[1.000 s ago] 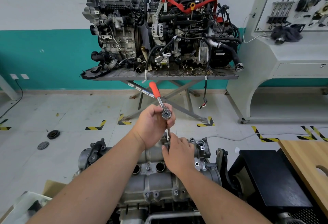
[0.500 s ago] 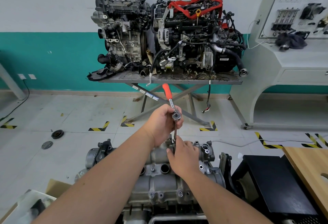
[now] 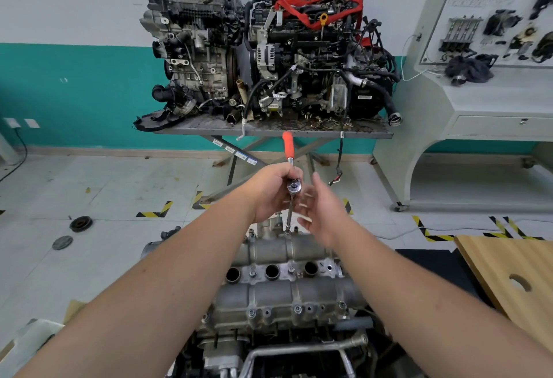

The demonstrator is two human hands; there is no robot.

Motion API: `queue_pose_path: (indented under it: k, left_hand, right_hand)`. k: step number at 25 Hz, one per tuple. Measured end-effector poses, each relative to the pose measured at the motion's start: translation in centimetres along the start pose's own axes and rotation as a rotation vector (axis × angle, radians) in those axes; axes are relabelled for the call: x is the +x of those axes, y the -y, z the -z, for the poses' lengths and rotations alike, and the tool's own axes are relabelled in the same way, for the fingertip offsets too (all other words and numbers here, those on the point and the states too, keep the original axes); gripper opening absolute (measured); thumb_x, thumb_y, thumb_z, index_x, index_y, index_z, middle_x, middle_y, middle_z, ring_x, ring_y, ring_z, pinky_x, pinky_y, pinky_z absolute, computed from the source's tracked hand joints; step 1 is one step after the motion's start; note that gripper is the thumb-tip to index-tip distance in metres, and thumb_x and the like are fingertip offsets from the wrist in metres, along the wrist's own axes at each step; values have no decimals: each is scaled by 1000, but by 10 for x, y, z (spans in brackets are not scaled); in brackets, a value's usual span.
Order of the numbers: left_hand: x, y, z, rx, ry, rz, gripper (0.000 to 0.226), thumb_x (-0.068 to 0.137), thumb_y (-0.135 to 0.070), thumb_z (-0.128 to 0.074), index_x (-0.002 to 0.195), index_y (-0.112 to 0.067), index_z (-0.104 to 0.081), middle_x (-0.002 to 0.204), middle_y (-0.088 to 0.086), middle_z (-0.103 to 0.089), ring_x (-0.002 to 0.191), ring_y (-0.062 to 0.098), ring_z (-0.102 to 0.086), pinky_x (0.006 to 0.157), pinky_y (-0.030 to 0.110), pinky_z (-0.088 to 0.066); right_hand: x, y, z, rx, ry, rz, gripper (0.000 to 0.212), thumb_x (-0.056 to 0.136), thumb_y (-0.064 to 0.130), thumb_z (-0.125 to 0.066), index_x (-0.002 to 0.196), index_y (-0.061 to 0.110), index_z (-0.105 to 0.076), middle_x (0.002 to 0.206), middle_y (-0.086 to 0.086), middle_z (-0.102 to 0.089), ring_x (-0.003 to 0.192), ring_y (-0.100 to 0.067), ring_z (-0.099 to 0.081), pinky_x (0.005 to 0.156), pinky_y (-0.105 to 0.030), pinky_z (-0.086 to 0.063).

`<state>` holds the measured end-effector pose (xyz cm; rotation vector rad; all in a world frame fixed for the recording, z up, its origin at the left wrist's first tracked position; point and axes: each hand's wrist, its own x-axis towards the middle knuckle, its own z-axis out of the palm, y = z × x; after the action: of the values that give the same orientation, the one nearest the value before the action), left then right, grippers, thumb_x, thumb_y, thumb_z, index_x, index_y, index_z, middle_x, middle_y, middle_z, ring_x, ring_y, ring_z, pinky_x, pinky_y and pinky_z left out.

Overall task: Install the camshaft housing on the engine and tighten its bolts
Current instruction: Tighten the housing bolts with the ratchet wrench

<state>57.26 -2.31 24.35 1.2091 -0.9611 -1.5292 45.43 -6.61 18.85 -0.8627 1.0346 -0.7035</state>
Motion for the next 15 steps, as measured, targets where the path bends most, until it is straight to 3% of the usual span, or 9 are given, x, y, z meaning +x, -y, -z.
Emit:
queue_pose_path:
  k: [2, 5, 7, 9, 11, 13, 15]
  left_hand:
    - [-2, 1, -1, 63, -2, -13, 17, 93, -16, -42, 86, -13, -57, 70, 2, -59, 71, 23, -56, 78, 37, -46]
    - [-6, 5, 4, 298, -84, -59, 24, 100, -29, -44, 112, -16, -61, 96, -2, -68, 100, 19, -61, 98, 42, -42]
    - [-11, 8, 12, 539, -91, -44, 41, 99, -46, -42, 128, -21, -58, 121, -6, -66, 117, 13, -57, 106, 40, -39]
    - [-18, 13, 22, 668, -87, -24, 58, 92, -62, -37, 131, -23, -57, 129, -2, -64, 121, 14, -56, 105, 40, -39]
    - [-26, 19, 34, 692, -79, -38, 61, 91, -68, -34, 131, -28, -58, 129, -2, -63, 118, 13, -57, 96, 36, -39]
    - [-33, 33, 48, 763, -79, -44, 64, 87, -75, -39, 130, -33, -59, 129, -4, -64, 116, 13, -57, 92, 33, -40]
    - [-37, 55, 67, 968, -74, -3, 67, 84, -74, -52, 130, -26, -60, 130, -1, -63, 113, 16, -59, 96, 35, -46]
  right_hand:
    - [-6, 22, -11, -71, 77, 24, 46, 92, 64, -50, 95, 23, -70, 78, 5, -69, 80, -15, -61, 81, -36, -43]
    - [-14, 45, -30, -271, 36, 72, 19, 90, 35, -65, 91, 17, -70, 84, -2, -70, 84, -20, -66, 88, -38, -49]
    - [-19, 55, -40, -397, 13, 100, 8, 88, 18, -62, 92, 12, -65, 86, -7, -65, 75, -20, -63, 82, -39, -51]
    - [-22, 55, -50, -551, -30, 152, 5, 91, 15, -58, 91, 10, -61, 82, -8, -60, 70, -20, -57, 72, -38, -51]
    - [-25, 53, -60, -785, -85, 234, 13, 97, 20, -51, 92, 11, -59, 80, -6, -56, 68, -19, -51, 62, -32, -43]
    - [-26, 52, -66, -984, -112, 309, 21, 101, 23, -43, 97, 9, -59, 80, -6, -58, 68, -19, -54, 59, -31, -46]
    - [-25, 53, -66, -905, -125, 244, 23, 104, 27, -40, 100, 11, -56, 79, -9, -65, 69, -21, -61, 59, -31, -51]
